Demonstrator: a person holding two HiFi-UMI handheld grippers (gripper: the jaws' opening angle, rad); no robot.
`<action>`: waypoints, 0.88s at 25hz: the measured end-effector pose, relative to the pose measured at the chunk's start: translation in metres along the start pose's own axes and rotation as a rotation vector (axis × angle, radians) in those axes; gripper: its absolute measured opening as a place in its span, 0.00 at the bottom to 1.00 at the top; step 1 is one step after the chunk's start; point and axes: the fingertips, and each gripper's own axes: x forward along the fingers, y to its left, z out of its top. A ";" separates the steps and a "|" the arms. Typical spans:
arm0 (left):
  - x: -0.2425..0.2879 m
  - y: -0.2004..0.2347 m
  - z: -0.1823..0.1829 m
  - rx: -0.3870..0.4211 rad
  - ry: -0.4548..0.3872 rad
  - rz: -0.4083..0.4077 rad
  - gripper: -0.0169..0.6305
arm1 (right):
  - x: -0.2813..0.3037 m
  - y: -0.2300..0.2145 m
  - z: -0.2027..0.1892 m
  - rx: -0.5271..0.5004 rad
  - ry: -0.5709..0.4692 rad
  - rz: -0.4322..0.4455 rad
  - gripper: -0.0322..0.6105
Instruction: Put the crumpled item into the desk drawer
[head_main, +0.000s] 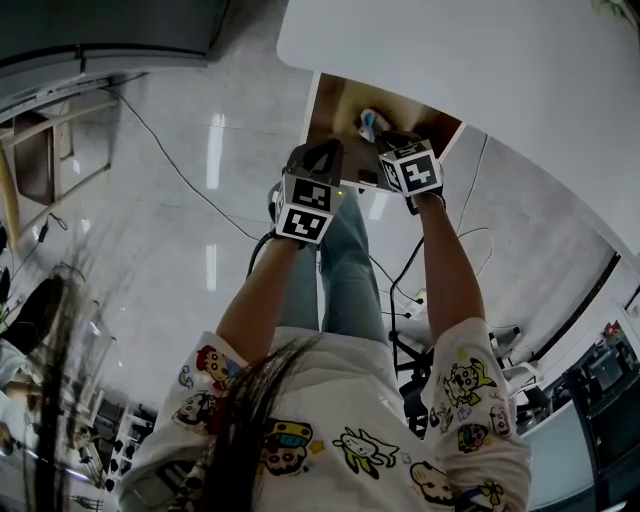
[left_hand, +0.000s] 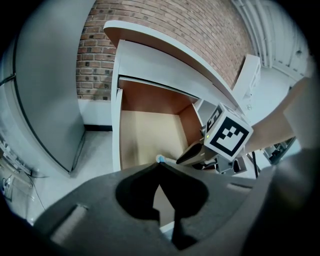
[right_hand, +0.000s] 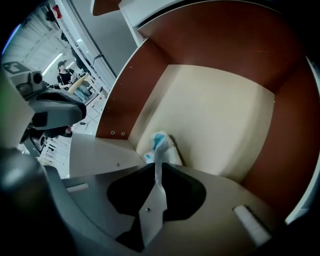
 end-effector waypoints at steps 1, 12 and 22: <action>0.000 0.001 0.001 0.001 0.000 0.003 0.02 | -0.001 -0.001 0.001 0.002 -0.004 -0.002 0.13; -0.012 0.004 0.015 0.003 -0.023 0.020 0.02 | -0.024 -0.001 0.006 0.026 -0.037 -0.017 0.17; -0.068 0.006 0.068 0.021 -0.085 0.054 0.02 | -0.105 0.009 0.041 0.028 -0.139 -0.075 0.17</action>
